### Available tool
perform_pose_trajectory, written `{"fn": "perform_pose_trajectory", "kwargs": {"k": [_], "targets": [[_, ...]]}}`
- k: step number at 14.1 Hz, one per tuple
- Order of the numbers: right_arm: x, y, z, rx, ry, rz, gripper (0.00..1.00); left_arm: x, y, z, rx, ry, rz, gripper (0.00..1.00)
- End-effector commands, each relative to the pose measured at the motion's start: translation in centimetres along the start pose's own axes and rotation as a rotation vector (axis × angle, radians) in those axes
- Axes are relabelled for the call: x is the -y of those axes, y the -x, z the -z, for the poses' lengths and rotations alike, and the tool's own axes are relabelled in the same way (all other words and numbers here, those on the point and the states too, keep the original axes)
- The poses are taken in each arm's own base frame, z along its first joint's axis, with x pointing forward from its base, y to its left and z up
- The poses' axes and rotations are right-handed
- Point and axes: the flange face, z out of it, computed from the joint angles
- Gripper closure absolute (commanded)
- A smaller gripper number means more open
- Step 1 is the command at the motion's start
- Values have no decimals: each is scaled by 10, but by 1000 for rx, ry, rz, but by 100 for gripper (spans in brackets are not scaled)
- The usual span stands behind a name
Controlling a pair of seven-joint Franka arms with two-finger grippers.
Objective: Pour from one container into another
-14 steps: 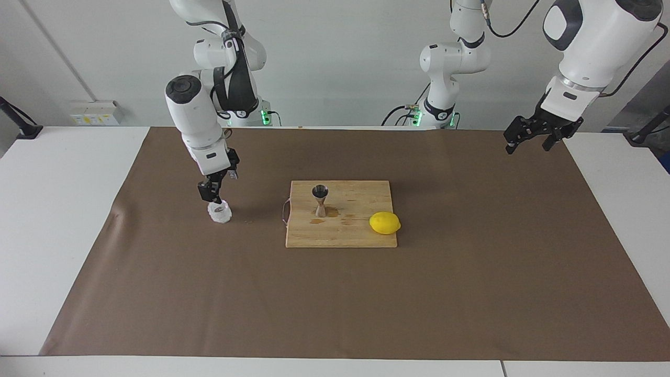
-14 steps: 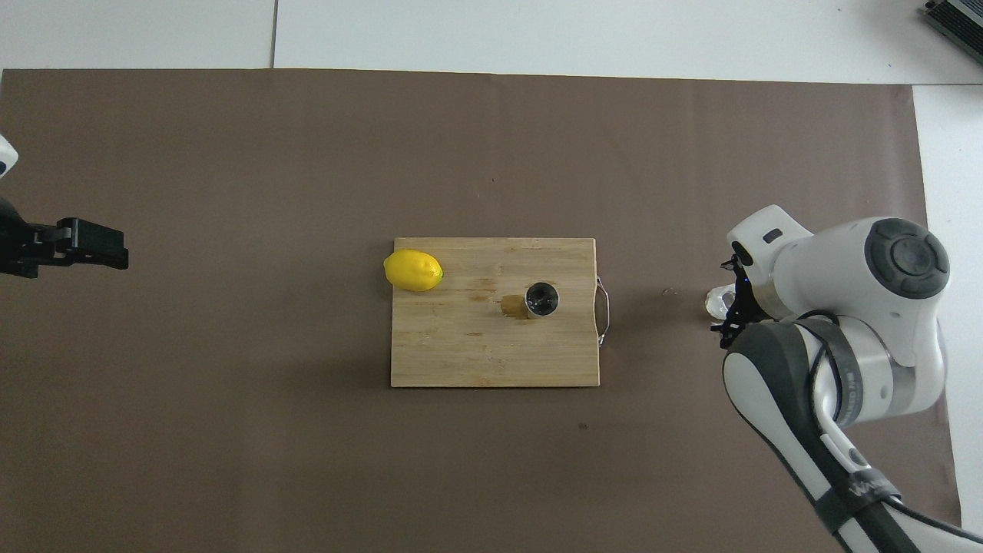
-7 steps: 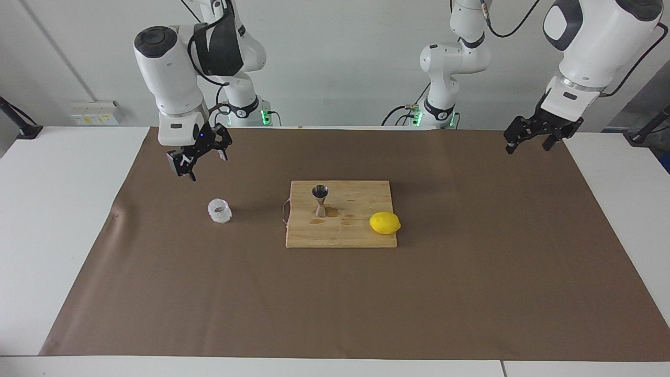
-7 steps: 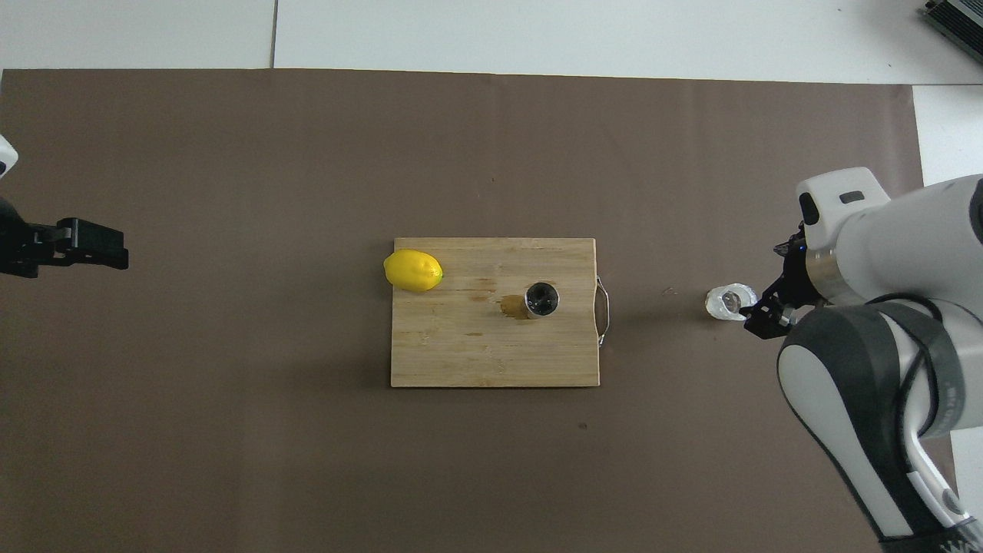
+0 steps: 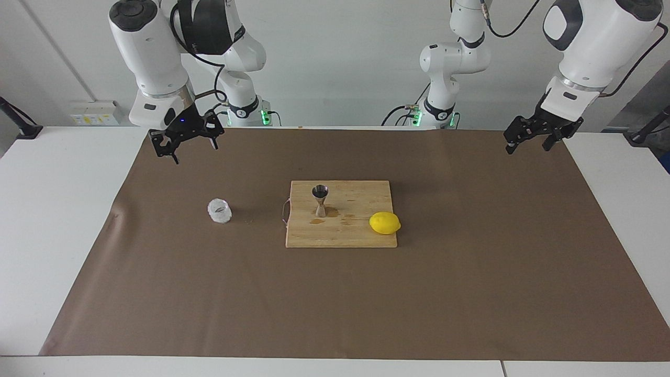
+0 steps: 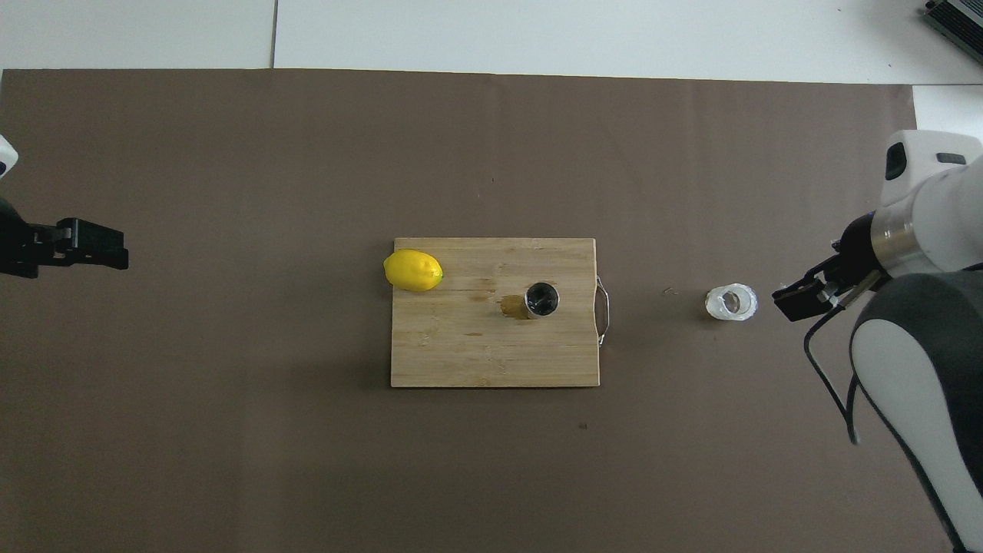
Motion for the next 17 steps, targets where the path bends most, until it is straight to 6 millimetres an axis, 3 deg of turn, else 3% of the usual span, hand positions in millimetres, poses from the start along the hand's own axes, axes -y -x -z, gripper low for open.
{"fn": "perform_pose_trajectory", "kwargs": {"k": [1, 5, 17], "targets": [[2, -10, 12, -3, -3, -233, 0, 1, 8, 1, 0, -3, 9, 0], [5, -11, 16, -22, -44, -499, 0, 1, 8, 1, 0, -3, 9, 0], [-2, 2, 26, -38, -38, -515, 0, 1, 8, 1, -1, -3, 9, 0]]}}
